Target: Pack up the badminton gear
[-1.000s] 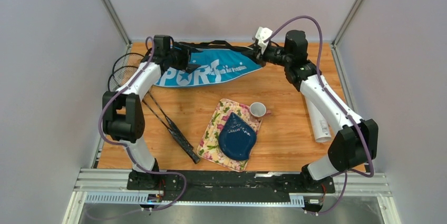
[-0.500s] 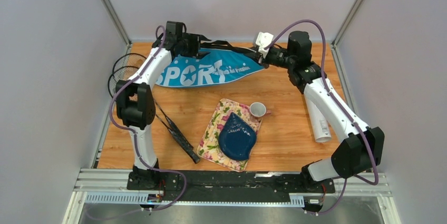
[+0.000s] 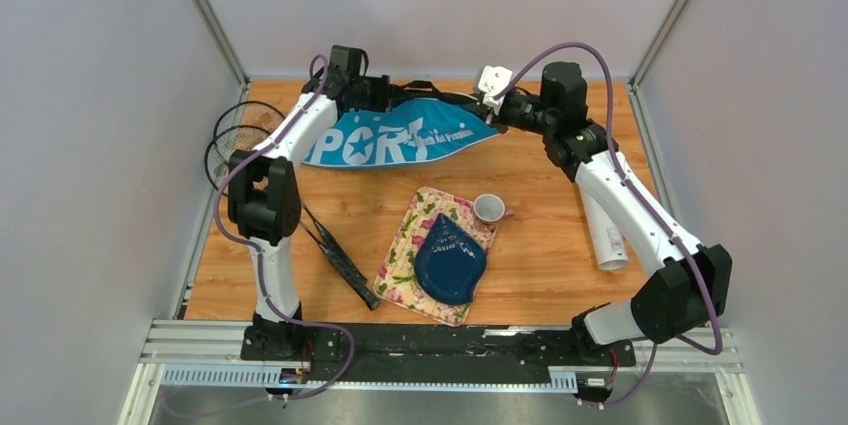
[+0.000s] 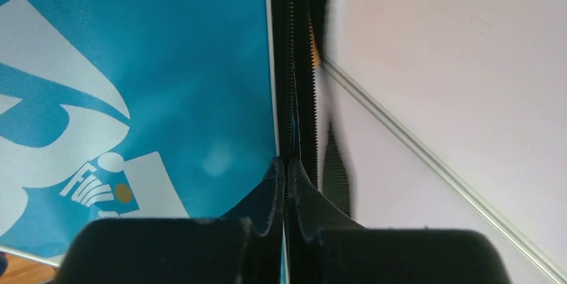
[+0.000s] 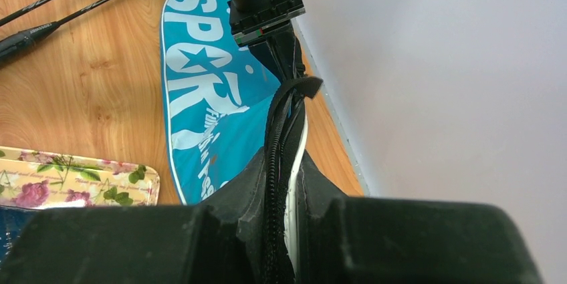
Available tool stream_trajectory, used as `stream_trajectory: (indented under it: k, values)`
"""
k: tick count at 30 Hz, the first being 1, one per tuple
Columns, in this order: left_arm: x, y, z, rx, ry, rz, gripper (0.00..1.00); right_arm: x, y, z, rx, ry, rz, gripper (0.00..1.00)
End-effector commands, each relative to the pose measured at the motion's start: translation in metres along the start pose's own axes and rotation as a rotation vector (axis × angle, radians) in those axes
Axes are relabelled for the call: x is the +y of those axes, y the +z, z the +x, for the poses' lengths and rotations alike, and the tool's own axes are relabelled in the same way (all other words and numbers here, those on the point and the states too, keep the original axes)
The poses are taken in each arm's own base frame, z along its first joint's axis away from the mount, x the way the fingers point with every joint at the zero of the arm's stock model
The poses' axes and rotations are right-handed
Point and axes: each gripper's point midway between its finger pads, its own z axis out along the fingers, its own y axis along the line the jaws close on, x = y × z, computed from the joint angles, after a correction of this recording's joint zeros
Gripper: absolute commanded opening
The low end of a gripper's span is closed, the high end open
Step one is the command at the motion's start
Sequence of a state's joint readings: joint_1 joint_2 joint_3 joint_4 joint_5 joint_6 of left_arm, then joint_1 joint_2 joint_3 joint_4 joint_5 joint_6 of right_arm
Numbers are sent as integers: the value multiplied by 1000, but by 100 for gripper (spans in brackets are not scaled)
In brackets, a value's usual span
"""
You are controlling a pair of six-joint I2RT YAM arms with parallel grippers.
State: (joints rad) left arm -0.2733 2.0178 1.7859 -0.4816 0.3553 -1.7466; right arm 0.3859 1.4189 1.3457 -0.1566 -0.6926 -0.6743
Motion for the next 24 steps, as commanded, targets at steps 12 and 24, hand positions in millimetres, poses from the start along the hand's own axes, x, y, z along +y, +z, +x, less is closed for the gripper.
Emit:
stream_trajectory:
  k: [12,24]
  values:
    - [-80,-46,17,-240,551,368,0,-43,-28,-7,-14,239,373,67]
    - [-27,-49,45,-441,968,397,0,-63,-22,18,178,806,455,93]
